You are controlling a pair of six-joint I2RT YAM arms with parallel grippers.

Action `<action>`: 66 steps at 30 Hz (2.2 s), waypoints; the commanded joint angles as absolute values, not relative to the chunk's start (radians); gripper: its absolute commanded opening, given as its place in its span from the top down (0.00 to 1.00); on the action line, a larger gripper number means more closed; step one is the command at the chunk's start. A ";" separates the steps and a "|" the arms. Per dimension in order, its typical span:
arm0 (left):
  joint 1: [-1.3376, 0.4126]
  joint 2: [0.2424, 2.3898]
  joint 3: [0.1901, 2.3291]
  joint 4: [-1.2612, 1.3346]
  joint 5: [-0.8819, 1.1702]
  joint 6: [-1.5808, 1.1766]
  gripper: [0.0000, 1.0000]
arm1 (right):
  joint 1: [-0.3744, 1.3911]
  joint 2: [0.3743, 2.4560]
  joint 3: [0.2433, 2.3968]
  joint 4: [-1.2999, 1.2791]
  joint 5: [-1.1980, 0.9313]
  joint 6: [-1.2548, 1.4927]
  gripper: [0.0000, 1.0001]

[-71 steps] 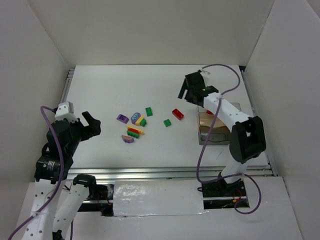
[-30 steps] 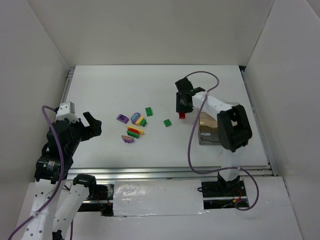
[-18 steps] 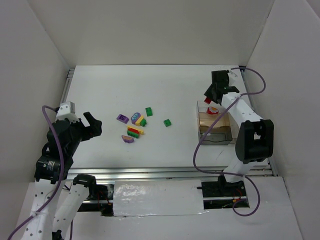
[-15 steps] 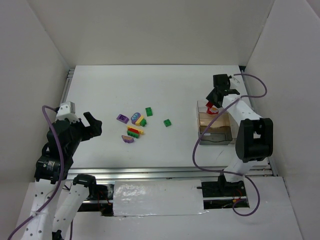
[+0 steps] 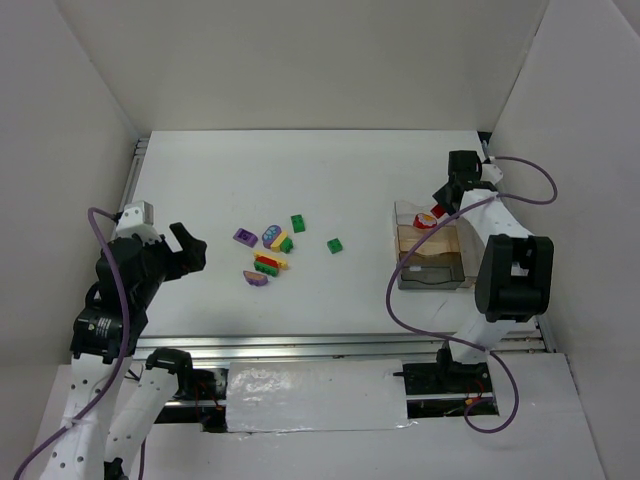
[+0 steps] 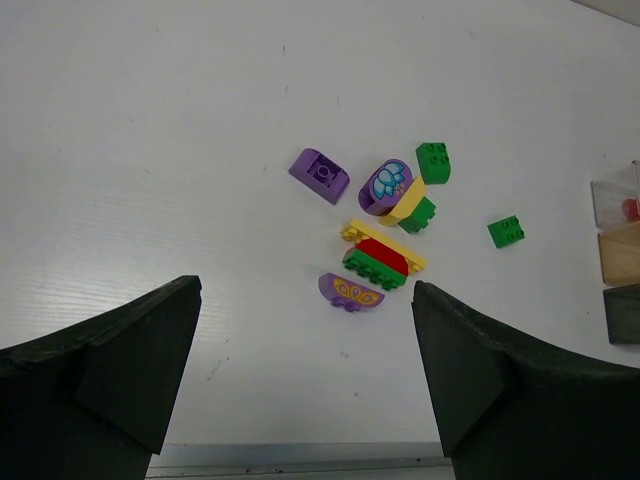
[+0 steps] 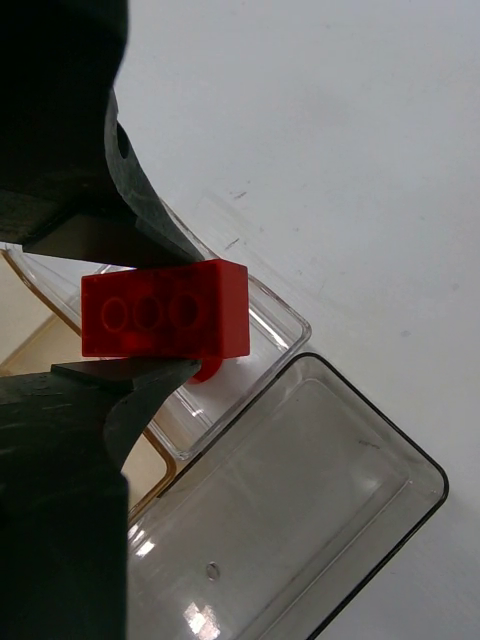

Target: Sort the legos into containers by color

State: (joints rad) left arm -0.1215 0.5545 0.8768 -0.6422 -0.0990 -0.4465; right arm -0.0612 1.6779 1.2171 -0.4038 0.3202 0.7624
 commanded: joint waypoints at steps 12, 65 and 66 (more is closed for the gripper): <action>-0.127 0.552 0.868 -0.589 -0.087 -0.425 0.00 | -0.069 1.629 1.193 -0.354 0.262 0.776 0.28; -0.130 0.543 0.868 -0.597 -0.107 -0.434 0.00 | 0.618 1.948 1.439 -0.431 0.149 0.215 0.16; -0.130 0.545 0.868 -0.594 -0.107 -0.433 0.00 | 0.611 1.954 1.437 -0.436 0.143 0.213 0.16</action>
State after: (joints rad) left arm -0.1265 0.5472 0.8768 -0.6426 -0.1242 -0.4473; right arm 0.6323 1.9461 1.4521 -0.4225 0.1501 0.2211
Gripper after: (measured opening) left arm 0.994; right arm 0.841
